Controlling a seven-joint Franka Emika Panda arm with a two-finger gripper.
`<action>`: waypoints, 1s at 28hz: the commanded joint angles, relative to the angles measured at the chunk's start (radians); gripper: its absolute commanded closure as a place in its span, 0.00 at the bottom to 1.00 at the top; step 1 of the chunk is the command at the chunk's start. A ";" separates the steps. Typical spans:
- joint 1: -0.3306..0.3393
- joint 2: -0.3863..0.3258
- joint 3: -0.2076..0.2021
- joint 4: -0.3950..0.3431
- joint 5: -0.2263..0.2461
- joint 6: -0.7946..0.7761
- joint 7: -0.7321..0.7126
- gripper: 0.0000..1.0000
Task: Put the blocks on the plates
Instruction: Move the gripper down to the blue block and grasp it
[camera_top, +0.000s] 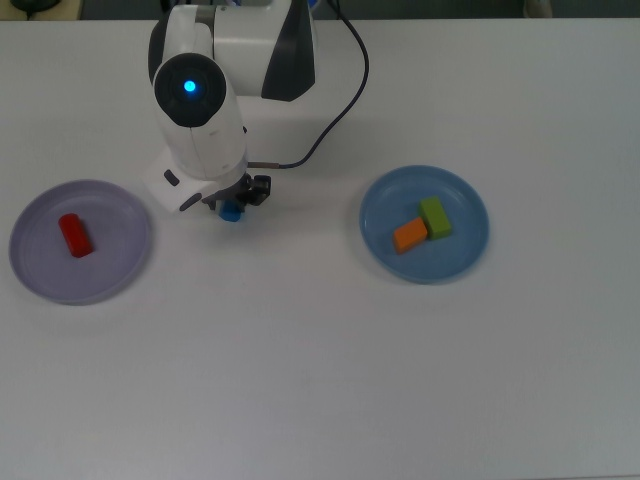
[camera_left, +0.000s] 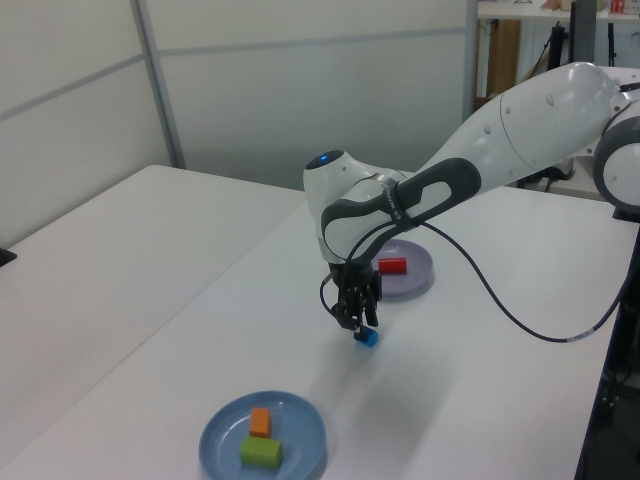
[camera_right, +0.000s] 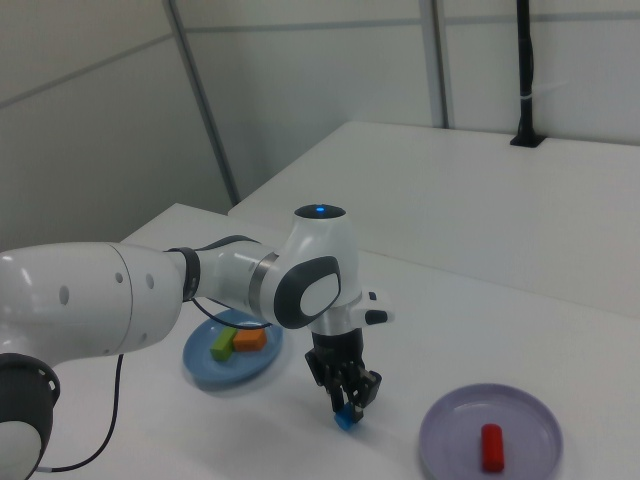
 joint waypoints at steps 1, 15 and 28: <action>0.009 -0.032 -0.009 -0.046 -0.029 0.027 0.008 1.00; -0.048 -0.069 -0.017 0.031 -0.037 -0.025 -0.083 1.00; -0.036 -0.046 -0.011 -0.021 -0.074 -0.011 -0.091 0.00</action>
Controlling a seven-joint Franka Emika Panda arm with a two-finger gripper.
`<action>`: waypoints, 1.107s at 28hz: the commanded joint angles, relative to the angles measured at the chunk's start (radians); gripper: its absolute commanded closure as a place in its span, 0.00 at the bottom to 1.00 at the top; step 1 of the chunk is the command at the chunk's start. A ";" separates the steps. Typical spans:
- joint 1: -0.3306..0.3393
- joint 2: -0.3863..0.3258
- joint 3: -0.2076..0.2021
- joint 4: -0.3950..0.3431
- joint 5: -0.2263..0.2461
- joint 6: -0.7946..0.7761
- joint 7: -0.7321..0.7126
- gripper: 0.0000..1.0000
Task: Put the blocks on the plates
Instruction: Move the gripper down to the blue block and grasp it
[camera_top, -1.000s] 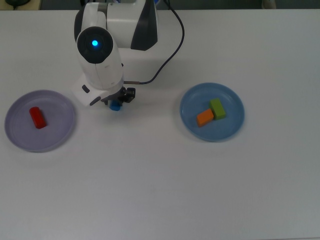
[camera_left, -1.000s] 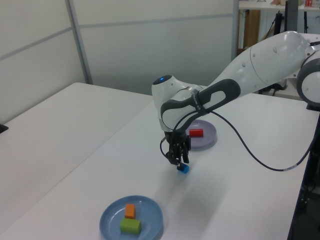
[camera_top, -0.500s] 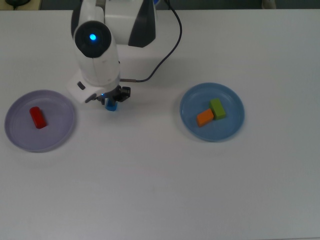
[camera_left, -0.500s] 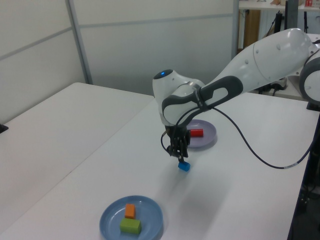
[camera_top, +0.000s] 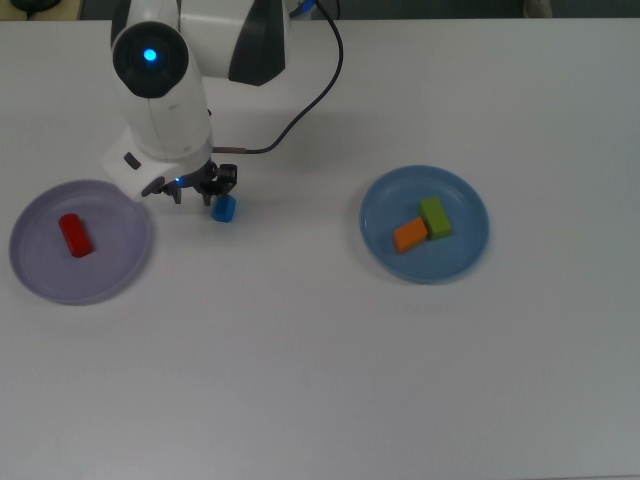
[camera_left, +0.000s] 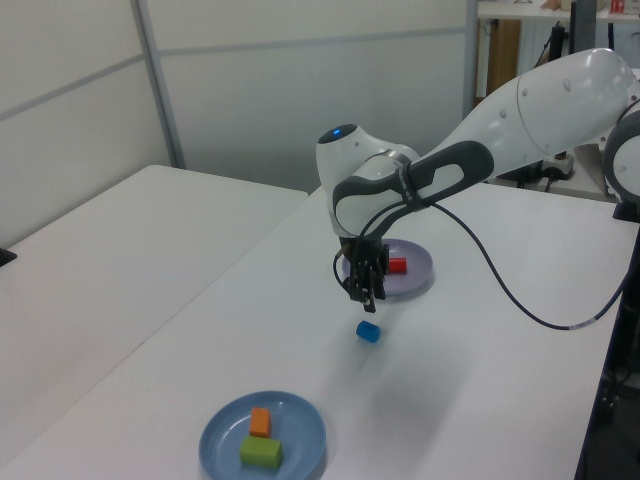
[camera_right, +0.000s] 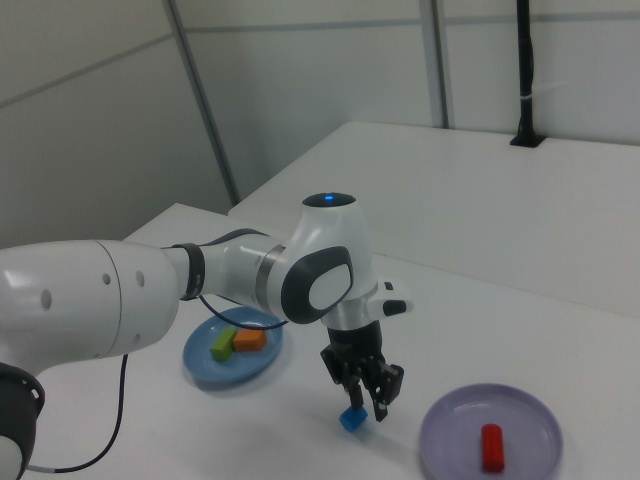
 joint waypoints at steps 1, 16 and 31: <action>0.009 -0.006 0.001 -0.031 -0.024 0.002 -0.023 0.00; 0.020 0.013 0.004 -0.033 -0.023 0.003 -0.054 0.00; 0.044 0.053 0.004 -0.040 -0.058 0.048 -0.043 0.84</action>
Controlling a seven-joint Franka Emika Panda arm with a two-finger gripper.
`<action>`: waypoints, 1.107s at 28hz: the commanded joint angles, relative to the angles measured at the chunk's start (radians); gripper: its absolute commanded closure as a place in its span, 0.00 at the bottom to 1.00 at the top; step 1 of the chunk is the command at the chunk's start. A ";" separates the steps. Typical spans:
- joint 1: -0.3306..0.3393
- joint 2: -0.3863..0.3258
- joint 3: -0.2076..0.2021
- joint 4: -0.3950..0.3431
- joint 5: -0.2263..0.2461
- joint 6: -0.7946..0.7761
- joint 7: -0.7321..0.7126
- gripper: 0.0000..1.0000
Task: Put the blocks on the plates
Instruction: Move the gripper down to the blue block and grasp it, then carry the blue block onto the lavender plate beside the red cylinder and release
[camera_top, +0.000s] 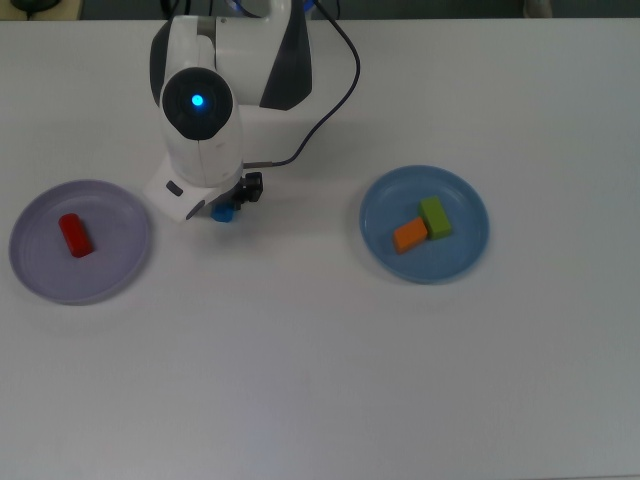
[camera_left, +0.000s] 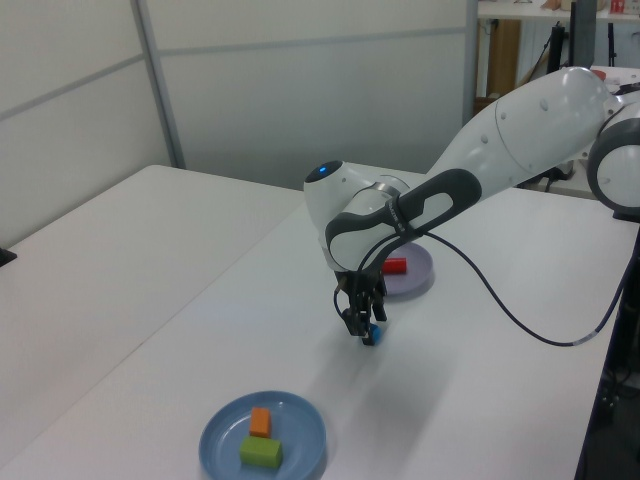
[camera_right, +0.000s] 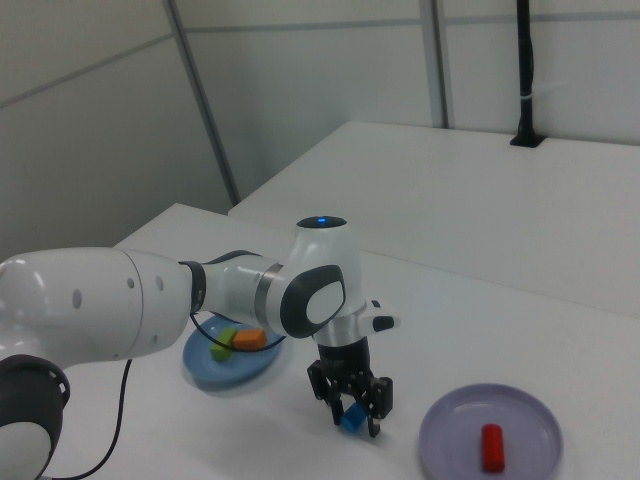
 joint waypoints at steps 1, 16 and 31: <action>0.001 -0.011 -0.002 -0.020 -0.023 0.030 0.000 0.89; -0.031 -0.053 -0.021 0.015 -0.025 0.016 -0.027 1.00; -0.213 0.073 -0.041 0.173 -0.026 0.067 -0.155 0.95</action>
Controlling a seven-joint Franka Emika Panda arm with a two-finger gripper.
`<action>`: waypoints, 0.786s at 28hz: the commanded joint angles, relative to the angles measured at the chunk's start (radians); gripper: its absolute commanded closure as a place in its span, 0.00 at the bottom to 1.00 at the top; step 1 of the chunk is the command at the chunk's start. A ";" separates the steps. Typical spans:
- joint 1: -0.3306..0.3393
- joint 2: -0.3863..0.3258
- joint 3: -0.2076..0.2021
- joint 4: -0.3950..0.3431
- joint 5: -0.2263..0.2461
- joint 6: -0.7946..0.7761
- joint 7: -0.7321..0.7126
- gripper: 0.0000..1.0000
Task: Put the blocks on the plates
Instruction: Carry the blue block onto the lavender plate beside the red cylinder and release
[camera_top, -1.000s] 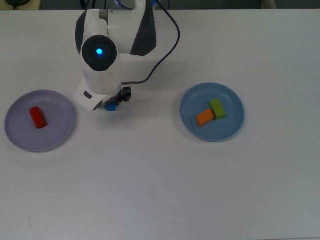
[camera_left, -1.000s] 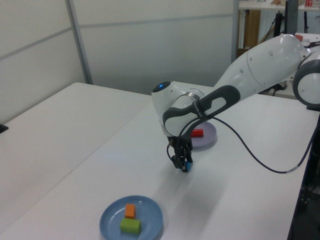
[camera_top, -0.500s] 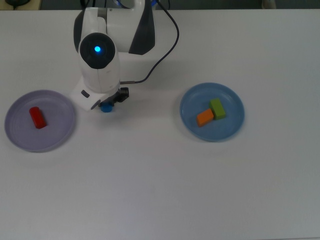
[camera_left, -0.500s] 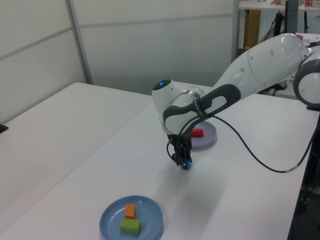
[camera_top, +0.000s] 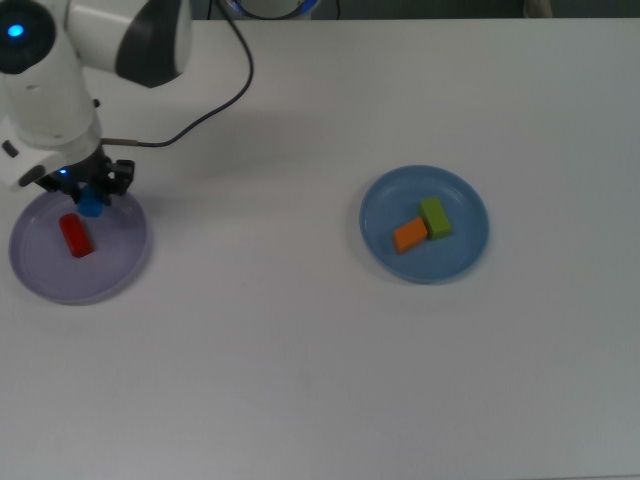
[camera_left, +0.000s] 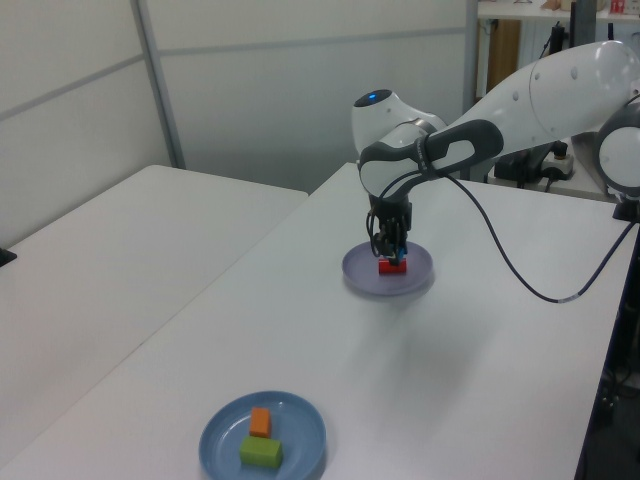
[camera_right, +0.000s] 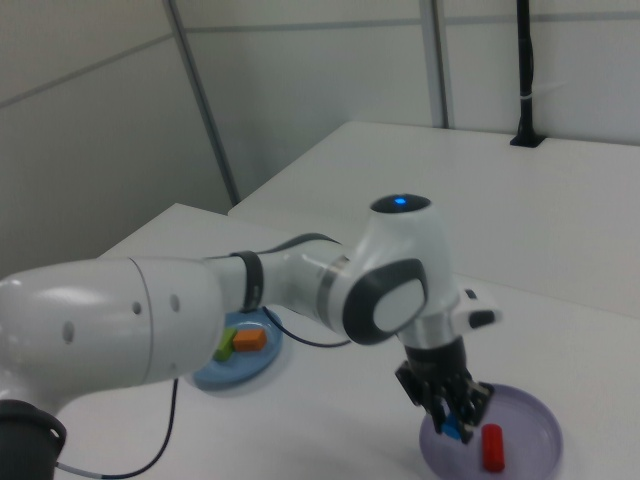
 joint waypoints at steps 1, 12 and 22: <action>-0.008 0.083 -0.002 0.031 -0.010 0.076 -0.006 0.92; -0.018 0.085 -0.002 0.026 0.008 0.117 0.000 0.73; 0.000 0.082 0.003 0.025 0.007 0.110 0.009 0.00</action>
